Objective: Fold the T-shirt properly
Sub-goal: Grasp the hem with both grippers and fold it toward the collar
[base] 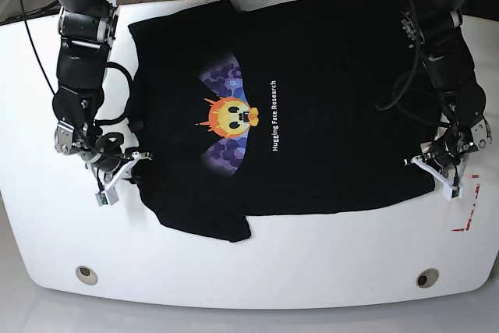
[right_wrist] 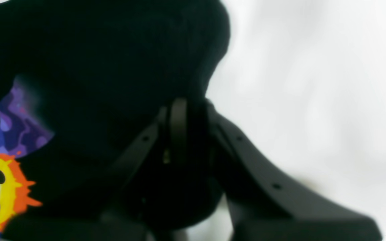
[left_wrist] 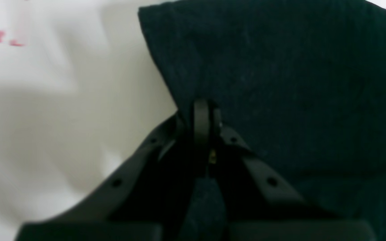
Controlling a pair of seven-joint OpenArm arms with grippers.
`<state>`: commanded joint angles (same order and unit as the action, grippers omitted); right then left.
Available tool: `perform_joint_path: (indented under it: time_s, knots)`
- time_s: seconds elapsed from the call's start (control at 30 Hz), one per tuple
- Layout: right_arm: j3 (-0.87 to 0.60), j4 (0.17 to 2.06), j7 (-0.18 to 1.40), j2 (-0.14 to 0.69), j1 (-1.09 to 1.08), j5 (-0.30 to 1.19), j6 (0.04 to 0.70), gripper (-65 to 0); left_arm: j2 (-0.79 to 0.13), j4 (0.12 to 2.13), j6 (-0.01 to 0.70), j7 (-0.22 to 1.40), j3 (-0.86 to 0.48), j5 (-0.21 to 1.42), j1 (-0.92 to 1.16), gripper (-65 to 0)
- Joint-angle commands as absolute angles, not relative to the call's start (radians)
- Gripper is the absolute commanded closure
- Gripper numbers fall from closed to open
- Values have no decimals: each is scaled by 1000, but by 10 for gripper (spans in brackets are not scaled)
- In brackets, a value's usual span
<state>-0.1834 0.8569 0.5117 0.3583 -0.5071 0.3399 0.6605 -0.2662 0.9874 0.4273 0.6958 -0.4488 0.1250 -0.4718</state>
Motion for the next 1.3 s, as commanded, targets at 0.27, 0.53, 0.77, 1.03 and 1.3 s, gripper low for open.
perform_joint_path:
  time_s: [0.27, 0.53, 0.77, 1.03, 1.3]
  knots:
    - [-183, 1018, 653, 380, -622, 331, 662, -57, -262, 1307, 427, 843, -449, 128, -479, 0]
    - [-180, 1150, 806, 437, -825, 340, 662, -57, -269, 1623, 427, 998, -449, 128, -588, 0]
    - [-179, 1287, 986, 450, -1053, 341, 697, -57, -331, 1753, 427, 1064, -406, 120, -809, 0]
    - [-186, 1449, 1127, 453, -1089, 340, 698, -57, -371, 1871, 427, 1141, -377, 130, -765, 0]
    - [-346, 1615, 1132, 430, -707, 341, 698, -57, -331, 1905, 463, 1136, -384, 131, -549, 0]
